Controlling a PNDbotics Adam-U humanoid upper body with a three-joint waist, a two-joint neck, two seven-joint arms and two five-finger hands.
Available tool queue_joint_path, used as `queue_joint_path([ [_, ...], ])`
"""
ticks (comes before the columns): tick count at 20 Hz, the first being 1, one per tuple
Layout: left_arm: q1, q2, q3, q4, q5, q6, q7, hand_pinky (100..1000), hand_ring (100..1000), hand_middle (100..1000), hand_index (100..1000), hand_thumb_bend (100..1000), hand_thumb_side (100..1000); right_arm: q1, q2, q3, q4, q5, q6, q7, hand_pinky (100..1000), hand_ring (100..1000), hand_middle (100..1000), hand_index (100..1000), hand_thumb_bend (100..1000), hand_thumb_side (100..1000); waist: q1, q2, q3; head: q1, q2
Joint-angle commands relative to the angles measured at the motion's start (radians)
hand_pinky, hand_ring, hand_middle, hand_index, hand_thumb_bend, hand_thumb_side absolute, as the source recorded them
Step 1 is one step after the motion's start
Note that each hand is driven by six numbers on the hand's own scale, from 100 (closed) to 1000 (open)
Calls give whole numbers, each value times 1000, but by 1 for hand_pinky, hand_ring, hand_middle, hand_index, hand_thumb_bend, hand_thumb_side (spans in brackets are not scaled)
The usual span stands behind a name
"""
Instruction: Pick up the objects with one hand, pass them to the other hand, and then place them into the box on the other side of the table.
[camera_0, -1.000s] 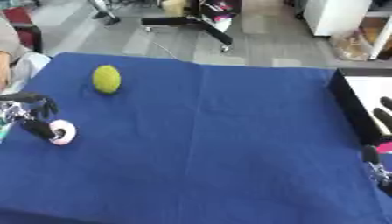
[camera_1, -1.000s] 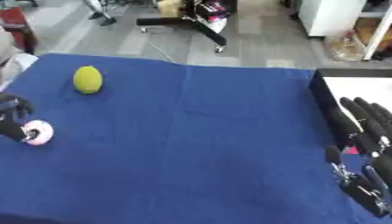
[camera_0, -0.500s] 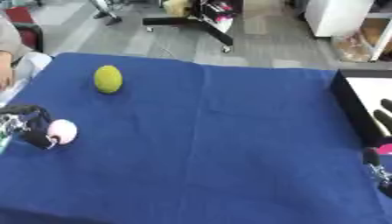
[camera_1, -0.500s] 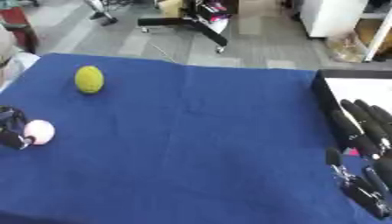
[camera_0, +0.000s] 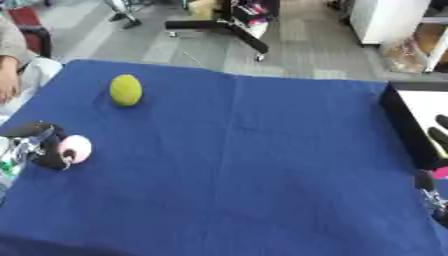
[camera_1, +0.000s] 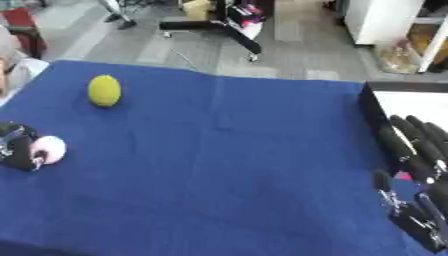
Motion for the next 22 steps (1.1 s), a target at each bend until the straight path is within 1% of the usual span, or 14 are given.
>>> queue_joint_path([
  [1, -11, 14, 20, -79, 102, -9, 94, 669, 463, 373, 533, 100, 237, -10, -14, 8, -20, -9, -14, 6, 974, 1000, 975, 1000, 100, 100, 0, -13, 1, -3, -8],
  [3, -17, 6, 11, -135, 176, -20, 139, 659, 458, 367, 528, 100, 238, -19, -14, 23, -20, -15, -30, 11, 974, 1000, 975, 1000, 100, 100, -2, -14, 2, -5, -7],
  [5, -28, -9, -11, -200, 250, -36, 170, 650, 454, 361, 523, 100, 237, -35, -15, 43, -20, -25, -51, 18, 973, 1000, 974, 1000, 100, 100, -3, -15, 1, -8, -7],
  [7, -38, -29, -37, -257, 309, -47, 187, 643, 451, 359, 520, 100, 237, -54, -14, 62, -20, -40, -72, 28, 972, 1000, 970, 1000, 100, 100, -4, -15, 0, -13, -7],
  [11, -62, -87, -90, -340, 389, -64, 193, 634, 445, 353, 515, 100, 238, -92, -5, 100, -20, -73, -112, 55, 970, 1000, 965, 1000, 100, 100, -7, -15, -3, -21, -4],
  [17, -82, -183, -170, -366, 475, -78, 168, 623, 442, 351, 512, 100, 239, -142, 9, 144, -20, -114, -161, 94, 971, 1000, 965, 1000, 100, 100, -10, -17, -8, -34, -1],
  [22, -91, -245, -220, -354, 491, -93, 151, 618, 440, 349, 510, 100, 241, -175, 2, 179, -20, -127, -206, 117, 977, 1000, 980, 1000, 100, 100, -16, -21, -6, -45, 1],
])
